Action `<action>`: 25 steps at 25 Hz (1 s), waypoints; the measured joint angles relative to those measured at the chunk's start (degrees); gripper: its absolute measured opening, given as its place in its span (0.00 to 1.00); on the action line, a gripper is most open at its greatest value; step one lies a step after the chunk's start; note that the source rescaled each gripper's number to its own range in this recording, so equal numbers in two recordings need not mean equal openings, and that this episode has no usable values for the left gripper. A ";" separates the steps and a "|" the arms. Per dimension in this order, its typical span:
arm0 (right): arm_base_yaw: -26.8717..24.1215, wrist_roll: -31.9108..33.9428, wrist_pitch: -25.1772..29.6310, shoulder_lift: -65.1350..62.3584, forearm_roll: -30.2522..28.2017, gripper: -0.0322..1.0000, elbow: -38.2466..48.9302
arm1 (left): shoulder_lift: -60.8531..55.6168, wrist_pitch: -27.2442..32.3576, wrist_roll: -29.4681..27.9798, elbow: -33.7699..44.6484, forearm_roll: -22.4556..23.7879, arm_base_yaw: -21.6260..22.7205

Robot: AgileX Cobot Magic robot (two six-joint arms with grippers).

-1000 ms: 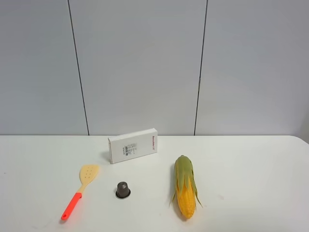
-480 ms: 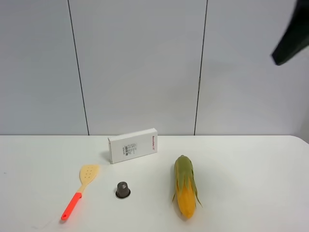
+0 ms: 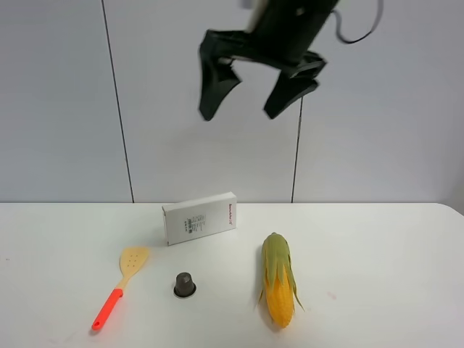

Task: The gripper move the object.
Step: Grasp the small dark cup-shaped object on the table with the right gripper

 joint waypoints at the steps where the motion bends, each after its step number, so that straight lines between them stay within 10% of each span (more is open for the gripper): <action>1: 1.32 -0.27 0.90 2.53 0.09 1.00 -2.20 | 0.00 0.00 0.00 0.00 0.00 0.00; 25: 8.35 -0.45 0.25 26.65 -7.91 1.00 -9.94 | 0.00 0.00 0.00 0.00 0.00 0.00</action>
